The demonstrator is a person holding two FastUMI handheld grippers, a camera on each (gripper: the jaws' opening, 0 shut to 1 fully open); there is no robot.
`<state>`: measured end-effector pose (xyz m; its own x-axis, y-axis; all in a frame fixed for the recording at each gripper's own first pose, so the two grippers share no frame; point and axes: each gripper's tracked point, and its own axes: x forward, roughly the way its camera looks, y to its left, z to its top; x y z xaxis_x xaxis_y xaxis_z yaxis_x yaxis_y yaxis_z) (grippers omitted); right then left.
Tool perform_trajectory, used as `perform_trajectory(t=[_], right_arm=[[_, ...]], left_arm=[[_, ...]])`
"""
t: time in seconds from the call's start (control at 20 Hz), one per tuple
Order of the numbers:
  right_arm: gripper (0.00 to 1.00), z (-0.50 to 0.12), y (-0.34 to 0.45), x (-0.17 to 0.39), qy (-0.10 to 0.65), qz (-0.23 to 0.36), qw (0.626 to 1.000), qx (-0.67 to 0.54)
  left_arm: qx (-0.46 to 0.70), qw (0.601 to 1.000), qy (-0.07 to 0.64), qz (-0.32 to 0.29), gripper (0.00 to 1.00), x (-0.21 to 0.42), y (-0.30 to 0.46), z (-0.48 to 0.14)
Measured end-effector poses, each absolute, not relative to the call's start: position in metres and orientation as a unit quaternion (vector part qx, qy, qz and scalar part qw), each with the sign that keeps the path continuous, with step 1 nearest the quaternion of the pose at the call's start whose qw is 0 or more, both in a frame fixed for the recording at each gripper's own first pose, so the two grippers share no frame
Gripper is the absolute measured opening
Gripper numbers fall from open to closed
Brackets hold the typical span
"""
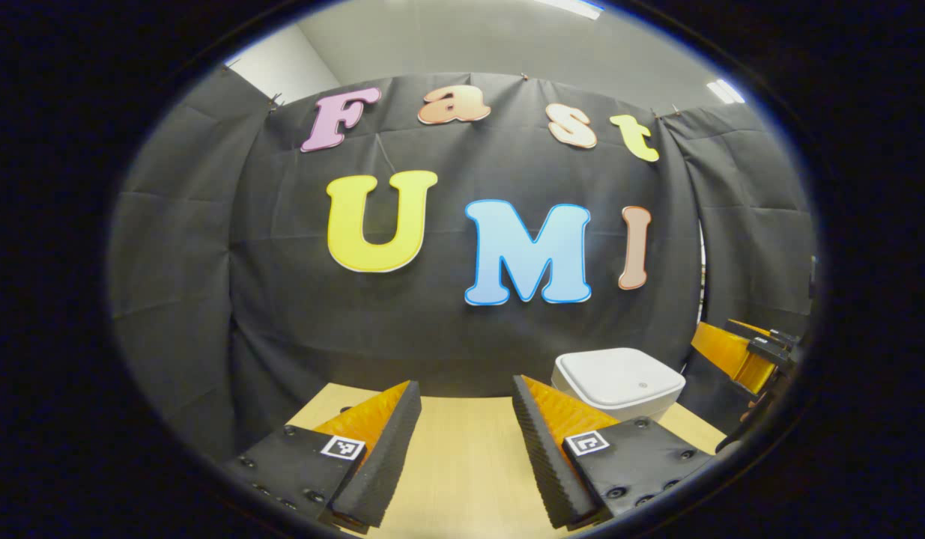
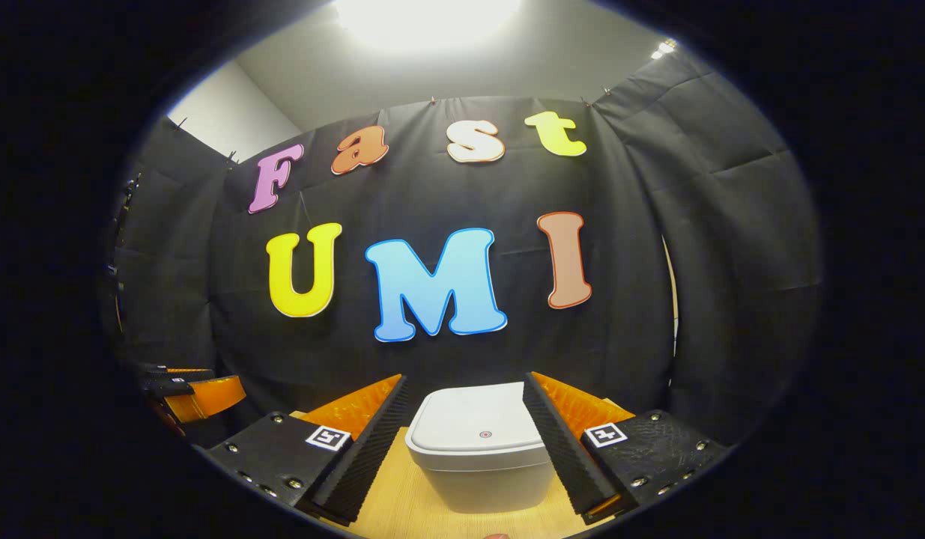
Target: Press the lid of the desktop garbage bin to open it, pick up the crumpled paper on the desktop and throw it into the bin, then pick up the pop can on the desktop and drop it into the bin, and finally close the garbage bin lid.
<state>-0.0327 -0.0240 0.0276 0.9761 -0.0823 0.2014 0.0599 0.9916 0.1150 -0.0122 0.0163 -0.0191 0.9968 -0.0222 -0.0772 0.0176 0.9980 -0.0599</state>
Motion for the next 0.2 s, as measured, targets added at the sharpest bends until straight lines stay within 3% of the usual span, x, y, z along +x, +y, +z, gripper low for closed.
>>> perform_trajectory(t=[0.05, 0.2], right_arm=[[0.98, 0.029, -0.025, -0.039, -0.106, -0.042, 0.992, 0.055], [0.98, 0.025, -0.026, -0.056, -0.107, -0.061, 0.991, 0.043]], left_arm=[[-0.026, 0.999, 0.033, -0.023, 0.84, -0.012, 0.007, -0.014], [-0.023, 0.998, 0.029, -0.054, 0.85, -0.016, -0.011, -0.011]])
